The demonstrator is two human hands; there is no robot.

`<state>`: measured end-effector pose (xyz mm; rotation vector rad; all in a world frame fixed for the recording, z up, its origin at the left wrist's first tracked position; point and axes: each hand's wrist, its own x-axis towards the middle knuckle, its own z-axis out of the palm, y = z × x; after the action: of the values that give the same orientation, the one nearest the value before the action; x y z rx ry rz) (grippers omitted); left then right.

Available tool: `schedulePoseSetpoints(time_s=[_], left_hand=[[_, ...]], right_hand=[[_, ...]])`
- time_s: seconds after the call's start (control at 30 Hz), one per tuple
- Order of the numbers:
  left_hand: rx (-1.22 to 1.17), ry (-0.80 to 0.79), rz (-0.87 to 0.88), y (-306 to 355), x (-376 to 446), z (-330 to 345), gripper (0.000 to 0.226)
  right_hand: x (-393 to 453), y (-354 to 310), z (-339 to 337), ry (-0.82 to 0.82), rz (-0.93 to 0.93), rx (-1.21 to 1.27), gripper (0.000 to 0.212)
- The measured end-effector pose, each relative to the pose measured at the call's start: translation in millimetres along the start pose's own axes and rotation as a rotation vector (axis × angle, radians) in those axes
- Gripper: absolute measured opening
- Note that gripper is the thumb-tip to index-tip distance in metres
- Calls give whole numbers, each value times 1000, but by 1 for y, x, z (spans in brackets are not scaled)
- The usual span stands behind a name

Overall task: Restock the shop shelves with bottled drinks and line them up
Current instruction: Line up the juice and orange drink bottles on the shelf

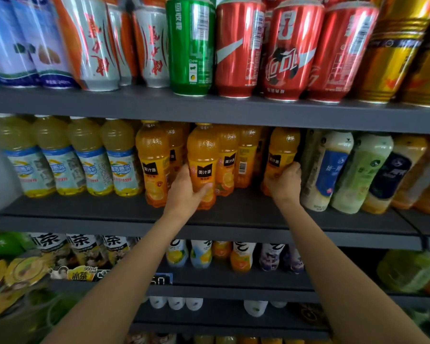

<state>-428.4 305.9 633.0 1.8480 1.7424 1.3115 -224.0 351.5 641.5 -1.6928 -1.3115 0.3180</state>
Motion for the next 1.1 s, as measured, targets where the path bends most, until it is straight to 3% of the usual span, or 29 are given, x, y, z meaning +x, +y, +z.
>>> schedulePoseSetpoints(time_s=[0.1, 0.13, 0.2, 0.27, 0.33, 0.53, 0.73, 0.9, 1.1], left_hand=[[-4, -55, 4, -3, 4, -5, 59], [-6, -69, 4, -3, 5, -6, 58], [-11, -85, 9, -2, 6, -8, 58], [-17, -86, 14, -2, 5, -10, 57], [-17, -88, 9, -3, 4, -11, 56], [-20, -103, 13, -5, 5, -14, 57], [-51, -129, -3, -6, 8, -14, 57], [-104, -148, -12, -3, 7, -12, 58], [-164, -271, 12, 13, 15, 18, 58]], right_hand=[[-36, -10, 6, 257, -262, -10, 57], [-46, -15, 10, 257, -358, -3, 52], [-52, -26, 25, 45, -427, 54, 48], [-45, -37, 41, -171, -359, 120, 55], [-37, -46, 54, -208, -271, 123, 58], [-36, -62, 71, -14, -192, 68, 47], [-44, -38, 42, 62, -136, -2, 64], [-40, -20, 10, 139, -45, -93, 66], [-45, -24, 9, 171, -77, -67, 69]])
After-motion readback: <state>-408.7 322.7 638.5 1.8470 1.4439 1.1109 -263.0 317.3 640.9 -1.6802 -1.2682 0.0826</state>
